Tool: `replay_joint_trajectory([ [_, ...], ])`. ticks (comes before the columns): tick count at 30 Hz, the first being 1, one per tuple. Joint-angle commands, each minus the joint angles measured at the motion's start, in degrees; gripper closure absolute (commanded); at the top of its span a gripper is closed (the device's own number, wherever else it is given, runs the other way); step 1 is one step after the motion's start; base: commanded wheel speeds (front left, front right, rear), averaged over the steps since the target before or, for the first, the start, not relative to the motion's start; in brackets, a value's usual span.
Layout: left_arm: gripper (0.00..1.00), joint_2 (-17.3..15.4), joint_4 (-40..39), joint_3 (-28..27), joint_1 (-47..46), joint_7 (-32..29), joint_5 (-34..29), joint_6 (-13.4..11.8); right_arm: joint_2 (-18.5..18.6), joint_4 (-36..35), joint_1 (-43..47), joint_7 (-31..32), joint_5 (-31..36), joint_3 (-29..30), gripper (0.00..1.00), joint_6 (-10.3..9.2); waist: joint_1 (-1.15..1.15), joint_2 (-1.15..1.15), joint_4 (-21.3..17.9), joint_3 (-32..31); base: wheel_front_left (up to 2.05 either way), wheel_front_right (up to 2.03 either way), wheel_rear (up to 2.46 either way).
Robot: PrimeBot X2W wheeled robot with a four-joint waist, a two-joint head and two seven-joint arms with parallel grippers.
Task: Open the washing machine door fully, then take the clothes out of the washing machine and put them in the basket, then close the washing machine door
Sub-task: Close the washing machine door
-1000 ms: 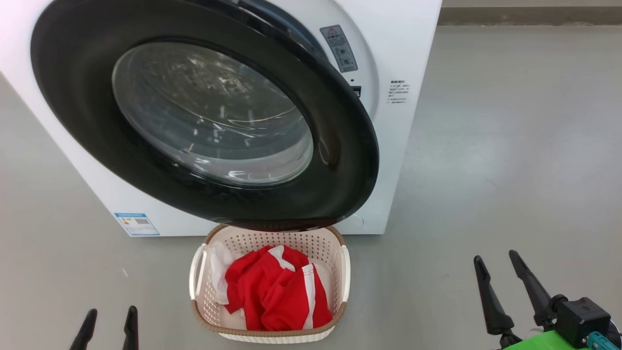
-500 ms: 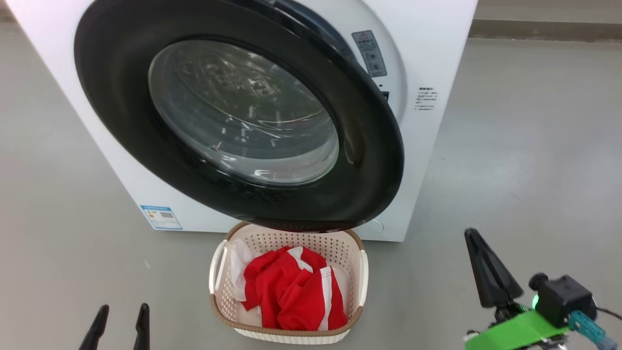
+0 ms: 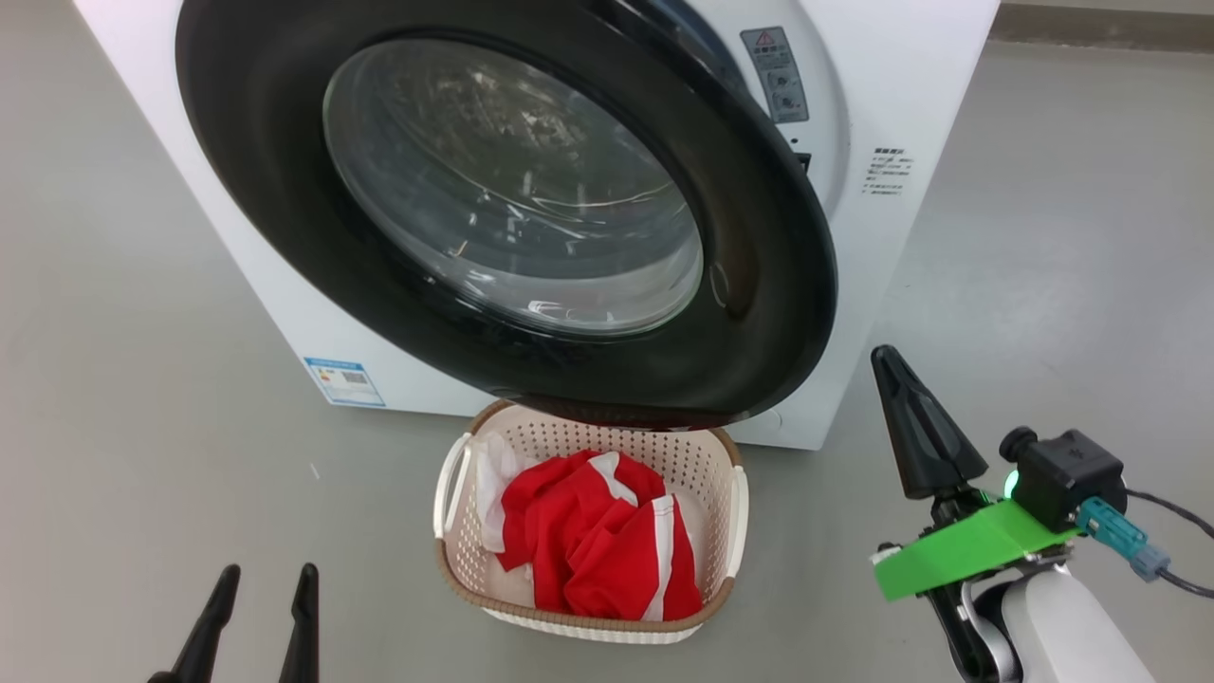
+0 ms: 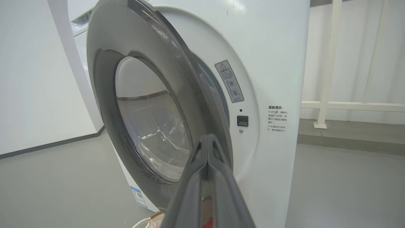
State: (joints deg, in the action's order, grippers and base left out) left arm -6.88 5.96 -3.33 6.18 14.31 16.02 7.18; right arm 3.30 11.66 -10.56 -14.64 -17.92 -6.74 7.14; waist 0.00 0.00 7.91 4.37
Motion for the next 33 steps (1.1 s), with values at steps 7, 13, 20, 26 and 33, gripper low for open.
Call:
replay_joint_trajectory([
  [7,0.0,-0.5,-1.2,-1.1,-3.6,0.7,0.4,0.3,-0.3,2.7,-6.2,-0.4,-0.7,-2.3,1.0,0.35,0.0,0.0,1.2,1.9,0.0,0.0,0.0],
  [13,0.0,-0.7,-1.1,-0.6,-4.6,0.7,0.7,0.3,-0.4,5.8,-9.3,-0.4,-0.8,-2.7,1.0,0.35,0.0,0.0,1.6,2.9,0.0,0.0,0.0],
  [20,0.0,-0.9,-0.9,0.0,-5.4,0.7,1.1,0.3,-0.4,8.8,-12.4,-0.4,-0.7,-3.2,1.0,0.35,0.0,0.0,2.0,3.9,0.0,0.0,0.0],
  [26,0.0,-1.0,-1.0,0.7,-6.3,0.7,1.4,0.3,-0.4,11.0,-15.2,-0.4,-1.2,-3.1,1.0,0.35,0.0,0.0,2.7,5.1,0.0,0.0,0.0],
  [33,0.0,-1.0,-1.1,1.1,-7.6,0.7,1.8,0.3,-0.4,12.0,-18.0,-0.4,-1.2,-1.8,1.0,0.35,0.0,0.0,3.6,6.7,0.0,0.0,0.0],
])
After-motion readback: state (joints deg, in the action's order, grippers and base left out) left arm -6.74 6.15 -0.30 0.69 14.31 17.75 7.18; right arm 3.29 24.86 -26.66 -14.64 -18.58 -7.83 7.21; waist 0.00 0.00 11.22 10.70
